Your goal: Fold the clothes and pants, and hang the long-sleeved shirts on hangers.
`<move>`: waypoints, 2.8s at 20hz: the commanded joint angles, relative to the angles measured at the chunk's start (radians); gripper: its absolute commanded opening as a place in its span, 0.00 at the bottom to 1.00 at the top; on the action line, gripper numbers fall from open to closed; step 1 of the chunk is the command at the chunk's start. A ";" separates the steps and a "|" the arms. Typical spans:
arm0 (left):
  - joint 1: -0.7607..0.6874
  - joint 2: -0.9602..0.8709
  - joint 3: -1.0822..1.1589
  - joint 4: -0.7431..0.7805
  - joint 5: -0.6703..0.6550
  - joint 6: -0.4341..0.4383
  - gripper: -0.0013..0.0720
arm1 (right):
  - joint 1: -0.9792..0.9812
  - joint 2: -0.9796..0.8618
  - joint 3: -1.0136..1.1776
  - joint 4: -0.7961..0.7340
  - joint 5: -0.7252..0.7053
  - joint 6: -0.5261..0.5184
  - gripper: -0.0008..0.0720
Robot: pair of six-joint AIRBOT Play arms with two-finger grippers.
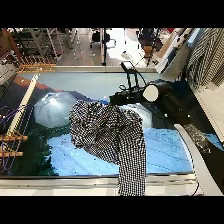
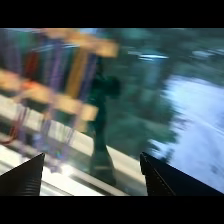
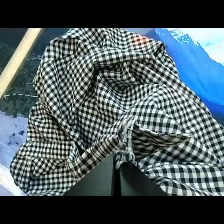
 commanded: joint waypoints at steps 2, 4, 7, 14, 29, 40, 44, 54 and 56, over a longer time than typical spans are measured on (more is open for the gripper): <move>0.166 -0.002 -0.174 -0.115 0.217 0.122 0.69 | 0.004 -0.015 -0.004 0.011 -0.066 -0.009 0.05; 0.130 -0.067 -0.196 -0.204 0.263 0.204 0.65 | 0.004 -0.015 -0.003 0.014 -0.045 -0.009 0.05; 0.091 -0.130 -0.196 -0.200 0.332 0.215 0.65 | 0.010 -0.015 -0.003 0.020 0.015 -0.008 0.05; 0.094 -0.165 -0.196 -0.120 0.419 0.192 0.23 | 0.041 -0.015 -0.004 0.018 0.037 -0.008 0.05; 0.094 -0.005 -0.010 -0.617 0.329 0.549 0.04 | 0.049 -0.014 -0.002 -0.006 0.025 -0.007 0.05; -0.198 -0.135 0.038 -1.186 -0.229 1.266 0.04 | -0.020 0.155 0.029 -0.252 0.055 -0.437 0.05; -0.292 -0.209 0.038 -1.189 -0.269 1.266 0.04 | -0.020 0.188 0.028 -0.278 0.063 -0.498 0.05; -0.193 -0.200 0.038 -1.227 -0.332 1.265 0.04 | -0.020 0.064 0.028 -0.487 -0.019 0.078 0.04; -0.195 -0.201 0.038 -1.227 -0.365 1.260 0.04 | -0.020 0.031 0.028 -0.502 -0.035 0.144 0.04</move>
